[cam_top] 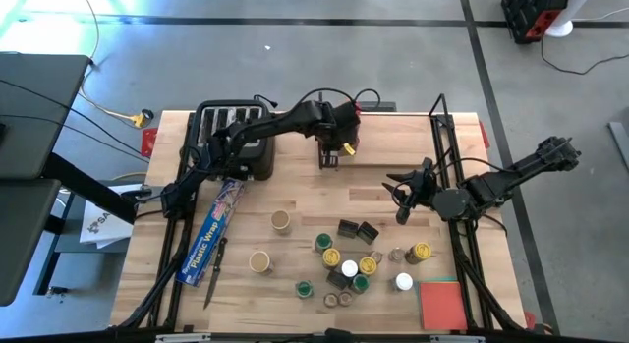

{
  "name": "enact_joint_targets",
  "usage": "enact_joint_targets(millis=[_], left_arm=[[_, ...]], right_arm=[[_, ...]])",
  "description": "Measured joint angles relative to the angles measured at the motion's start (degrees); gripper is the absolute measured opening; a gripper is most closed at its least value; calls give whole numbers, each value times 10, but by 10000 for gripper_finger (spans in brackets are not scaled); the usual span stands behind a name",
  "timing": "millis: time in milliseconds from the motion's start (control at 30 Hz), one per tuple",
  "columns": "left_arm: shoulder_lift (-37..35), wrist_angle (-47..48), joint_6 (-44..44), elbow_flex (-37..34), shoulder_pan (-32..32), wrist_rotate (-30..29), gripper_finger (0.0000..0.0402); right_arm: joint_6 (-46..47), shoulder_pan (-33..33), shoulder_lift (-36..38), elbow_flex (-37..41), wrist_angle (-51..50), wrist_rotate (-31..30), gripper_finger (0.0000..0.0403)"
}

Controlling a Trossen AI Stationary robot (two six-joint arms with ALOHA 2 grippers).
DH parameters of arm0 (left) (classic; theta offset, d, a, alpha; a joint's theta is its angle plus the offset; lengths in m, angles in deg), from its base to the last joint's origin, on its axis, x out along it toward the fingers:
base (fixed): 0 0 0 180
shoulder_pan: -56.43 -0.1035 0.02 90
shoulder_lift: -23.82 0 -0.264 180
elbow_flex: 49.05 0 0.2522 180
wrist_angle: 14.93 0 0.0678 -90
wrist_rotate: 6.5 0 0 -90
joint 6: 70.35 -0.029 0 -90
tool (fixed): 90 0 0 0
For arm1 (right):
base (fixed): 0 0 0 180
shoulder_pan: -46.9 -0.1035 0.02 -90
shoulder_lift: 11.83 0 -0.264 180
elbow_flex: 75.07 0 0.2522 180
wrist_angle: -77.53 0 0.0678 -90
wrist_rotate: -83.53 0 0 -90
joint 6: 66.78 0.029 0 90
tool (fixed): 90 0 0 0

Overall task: Shelf spices
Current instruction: Put the red seasoning can on the shelf aligned with the other red seasoning can

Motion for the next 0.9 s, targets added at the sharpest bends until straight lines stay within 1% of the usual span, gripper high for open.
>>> enact_joint_targets(millis=[100, 200, 300, 467, 533, 667, 733, 800, 900], left_arm=[[-3, -13, -3, -14, -2, -1, 4], [-3, -28, 0, -15, -2, -15, 4], [2, -60, 0, -18, -3, -11, 1], [5, -80, -4, -17, -6, -14, 1], [6, -76, -2, -17, -7, -36, 1], [6, -70, -9, -18, -4, -102, 1], [0, -64, -14, -12, 1, -138, 1], [-5, -53, -13, 1, 6, -158, 1], [-17, -35, 7, 19, 17, -149, 1]], right_arm=[[0, 0, 0, 0, 0, 0, 116], [0, 0, 0, 0, 0, 0, 116], [0, 0, 0, 0, -1, 0, 116], [0, 0, 0, 0, -3, 0, 116], [1, 0, 0, 0, -3, 0, 116], [11, 1, 0, 0, -4, 0, 116], [31, 13, 0, 0, -11, 10, 116], [47, 41, -6, 0, -27, 33, 116], [54, 98, -25, 0, -38, 61, 116]])
